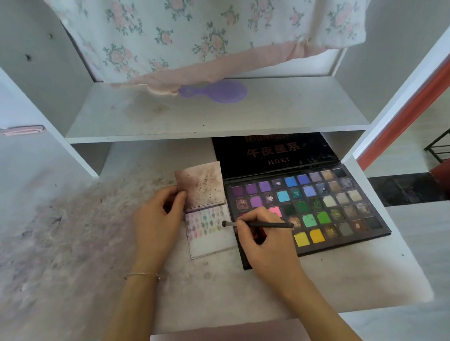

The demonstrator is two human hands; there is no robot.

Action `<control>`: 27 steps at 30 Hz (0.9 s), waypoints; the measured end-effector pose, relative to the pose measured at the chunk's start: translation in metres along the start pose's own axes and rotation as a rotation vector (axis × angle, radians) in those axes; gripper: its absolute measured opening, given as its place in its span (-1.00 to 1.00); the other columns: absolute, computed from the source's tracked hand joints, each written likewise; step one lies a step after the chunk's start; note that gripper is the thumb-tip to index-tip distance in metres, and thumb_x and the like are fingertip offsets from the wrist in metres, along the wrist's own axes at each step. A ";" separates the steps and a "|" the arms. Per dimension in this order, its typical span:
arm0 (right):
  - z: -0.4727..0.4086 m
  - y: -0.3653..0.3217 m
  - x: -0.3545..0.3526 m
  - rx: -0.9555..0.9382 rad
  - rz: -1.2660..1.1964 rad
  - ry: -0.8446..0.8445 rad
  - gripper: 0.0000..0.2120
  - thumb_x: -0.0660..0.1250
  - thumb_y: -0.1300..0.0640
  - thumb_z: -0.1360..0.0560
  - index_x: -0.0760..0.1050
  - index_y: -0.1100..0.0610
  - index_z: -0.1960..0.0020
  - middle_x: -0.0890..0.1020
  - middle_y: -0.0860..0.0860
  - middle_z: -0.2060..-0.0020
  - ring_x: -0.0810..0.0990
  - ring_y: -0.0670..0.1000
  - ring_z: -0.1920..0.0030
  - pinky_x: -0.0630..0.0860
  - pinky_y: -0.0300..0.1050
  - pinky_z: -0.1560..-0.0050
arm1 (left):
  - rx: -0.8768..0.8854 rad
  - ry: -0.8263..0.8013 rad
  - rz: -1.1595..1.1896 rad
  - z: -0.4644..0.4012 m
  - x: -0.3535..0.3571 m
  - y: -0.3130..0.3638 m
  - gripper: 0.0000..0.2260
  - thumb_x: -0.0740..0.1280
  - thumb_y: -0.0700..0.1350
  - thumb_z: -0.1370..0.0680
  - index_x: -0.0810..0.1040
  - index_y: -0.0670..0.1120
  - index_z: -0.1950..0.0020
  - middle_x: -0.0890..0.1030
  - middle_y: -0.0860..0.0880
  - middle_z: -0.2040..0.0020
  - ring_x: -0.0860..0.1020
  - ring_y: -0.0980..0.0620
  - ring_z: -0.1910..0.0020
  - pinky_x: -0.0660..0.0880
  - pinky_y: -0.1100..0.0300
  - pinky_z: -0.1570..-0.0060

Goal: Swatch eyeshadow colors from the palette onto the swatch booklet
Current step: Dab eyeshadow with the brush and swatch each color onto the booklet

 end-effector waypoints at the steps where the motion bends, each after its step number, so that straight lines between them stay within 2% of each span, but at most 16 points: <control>1: 0.000 0.000 0.000 -0.003 0.004 -0.001 -0.92 0.31 0.18 -0.46 0.48 0.06 0.20 0.53 -0.12 0.32 0.50 -0.01 0.20 0.49 0.00 0.18 | 0.002 0.002 0.003 0.000 0.000 -0.001 -0.87 0.31 -0.12 -0.51 0.62 -0.04 -0.01 0.60 0.13 0.19 0.52 0.29 0.21 0.35 0.47 0.22; 5: 0.000 -0.002 0.002 -0.020 0.047 -0.018 -0.95 0.31 0.17 -0.46 0.49 0.10 0.18 0.53 -0.08 0.29 0.49 -0.04 0.18 0.50 0.00 0.18 | 0.016 0.006 0.009 0.000 0.001 -0.001 -0.87 0.31 -0.13 -0.51 0.62 -0.05 -0.01 0.56 0.20 0.23 0.52 0.30 0.22 0.35 0.45 0.23; 9: 0.000 -0.002 0.002 -0.028 0.079 -0.028 -0.95 0.30 0.17 -0.46 0.48 0.10 0.18 0.51 -0.07 0.27 0.48 -0.03 0.16 0.50 0.03 0.15 | 0.022 0.019 -0.003 -0.001 0.001 -0.002 -0.86 0.31 -0.13 -0.51 0.62 -0.06 -0.02 0.58 0.14 0.21 0.51 0.27 0.23 0.36 0.41 0.22; 13: 0.000 -0.004 0.002 -0.035 0.094 -0.021 -0.91 0.24 0.10 -0.43 0.46 0.10 0.20 0.47 -0.10 0.28 0.47 -0.02 0.17 0.49 0.02 0.18 | 0.028 0.017 -0.021 -0.001 0.002 -0.002 -0.85 0.31 -0.13 -0.52 0.62 -0.07 -0.03 0.56 0.16 0.21 0.49 0.29 0.24 0.37 0.39 0.22; 19: -0.001 -0.004 0.002 -0.047 0.110 -0.027 -0.96 0.30 0.17 -0.46 0.47 0.09 0.17 0.45 -0.13 0.27 0.46 -0.05 0.16 0.50 -0.02 0.17 | 0.033 0.020 -0.032 -0.001 0.001 0.000 -0.86 0.31 -0.15 -0.52 0.62 -0.09 -0.03 0.58 0.12 0.20 0.53 0.13 0.23 0.40 0.34 0.21; 24: -0.001 -0.005 0.002 -0.040 0.113 -0.021 -0.91 0.23 0.09 -0.44 0.45 0.10 0.19 0.46 -0.12 0.29 0.46 -0.04 0.18 0.48 -0.02 0.18 | 0.027 0.012 -0.028 -0.001 0.002 0.001 -0.85 0.30 -0.14 -0.52 0.61 -0.08 -0.05 0.57 0.12 0.20 0.51 0.21 0.24 0.40 0.35 0.20; 27: -0.001 -0.003 0.004 -0.033 0.115 -0.033 -0.96 0.28 0.15 -0.47 0.46 0.10 0.16 0.47 -0.10 0.25 0.46 -0.03 0.15 0.49 -0.01 0.15 | 0.020 0.011 -0.027 -0.001 0.001 0.000 -0.85 0.30 -0.14 -0.52 0.61 -0.08 -0.04 0.59 0.09 0.19 0.54 0.12 0.22 0.41 0.31 0.19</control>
Point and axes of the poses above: each hand's wrist, its own z-axis away from the middle knuckle, its own x-axis out of the palm, y = z × x, the point moved 6 cm from there along -z, towards the middle knuckle
